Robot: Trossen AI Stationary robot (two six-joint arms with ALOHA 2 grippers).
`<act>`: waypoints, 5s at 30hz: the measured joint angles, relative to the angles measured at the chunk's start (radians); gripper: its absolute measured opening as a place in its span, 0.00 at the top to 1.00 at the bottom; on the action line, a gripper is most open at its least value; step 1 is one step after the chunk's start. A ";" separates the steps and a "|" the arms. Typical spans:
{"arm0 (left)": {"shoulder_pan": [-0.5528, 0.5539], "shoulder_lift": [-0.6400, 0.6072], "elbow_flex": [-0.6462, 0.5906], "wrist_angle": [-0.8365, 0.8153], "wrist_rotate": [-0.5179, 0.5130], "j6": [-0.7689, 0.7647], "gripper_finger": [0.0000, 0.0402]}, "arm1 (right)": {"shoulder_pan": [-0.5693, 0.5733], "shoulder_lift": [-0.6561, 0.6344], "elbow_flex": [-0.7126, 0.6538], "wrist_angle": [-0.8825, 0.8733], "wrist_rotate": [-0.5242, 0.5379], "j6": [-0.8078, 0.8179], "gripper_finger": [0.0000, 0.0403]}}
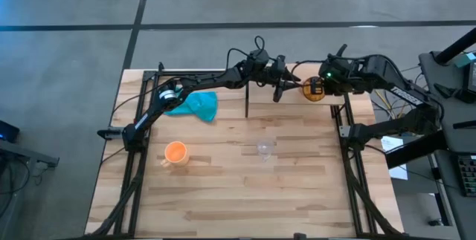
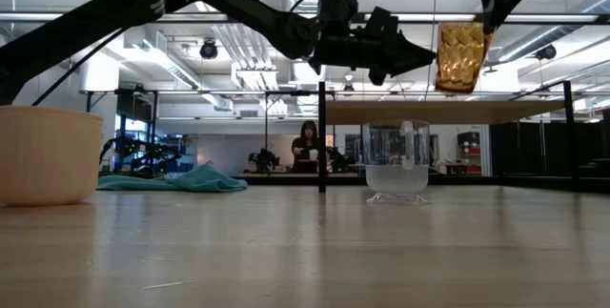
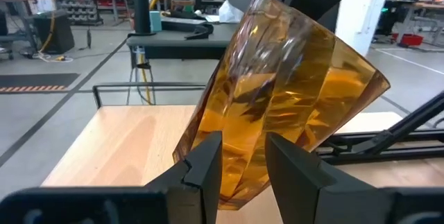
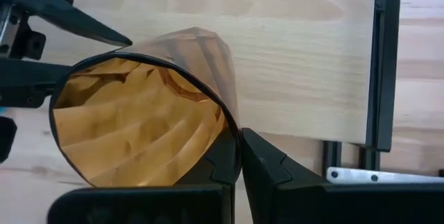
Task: Stack small to large cups/mugs on shelf
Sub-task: Put the brown glass on the shelf
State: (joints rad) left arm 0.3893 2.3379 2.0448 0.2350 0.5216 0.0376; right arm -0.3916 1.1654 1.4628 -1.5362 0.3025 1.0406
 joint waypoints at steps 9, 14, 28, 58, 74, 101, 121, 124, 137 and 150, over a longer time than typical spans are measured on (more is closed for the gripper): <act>-0.002 -0.001 -0.067 0.006 -0.015 -0.004 0.76 | -0.023 0.003 0.038 0.013 -0.002 -0.056 0.98; -0.002 -0.001 -0.054 0.028 -0.031 -0.006 0.76 | -0.052 0.003 0.040 0.008 -0.029 -0.088 0.98; 0.003 0.000 -0.050 -0.007 -0.031 -0.001 0.76 | -0.095 0.008 0.040 -0.032 -0.081 -0.152 0.98; 0.006 0.000 -0.055 0.007 -0.049 -0.006 0.76 | -0.159 0.099 0.055 0.023 -0.093 -0.242 0.98; 0.002 0.000 -0.056 0.004 -0.034 -0.006 0.76 | -0.180 0.128 0.089 0.035 -0.092 -0.283 0.95; 0.058 -0.002 -0.029 0.013 -0.040 -0.005 0.76 | -0.191 0.159 0.088 0.025 -0.070 -0.445 0.91; 0.105 -0.002 -0.029 0.010 -0.033 -0.005 0.76 | -0.233 0.151 0.133 0.031 -0.065 -0.465 0.91; 0.105 -0.002 -0.029 0.010 -0.032 -0.005 0.76 | -0.233 0.151 0.170 0.027 -0.066 -0.465 0.91; 0.105 -0.048 -0.030 -0.108 0.039 -0.005 0.76 | -0.204 0.144 0.415 0.005 -0.206 -0.467 0.91; 0.087 -0.194 -0.043 -0.359 0.096 0.083 0.76 | 0.010 0.111 0.448 -0.035 -0.162 -0.401 0.91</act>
State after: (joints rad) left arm 0.4759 2.1435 2.0019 -0.1238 0.6173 0.1207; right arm -0.3819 1.2759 1.9107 -1.5716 0.1404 0.6392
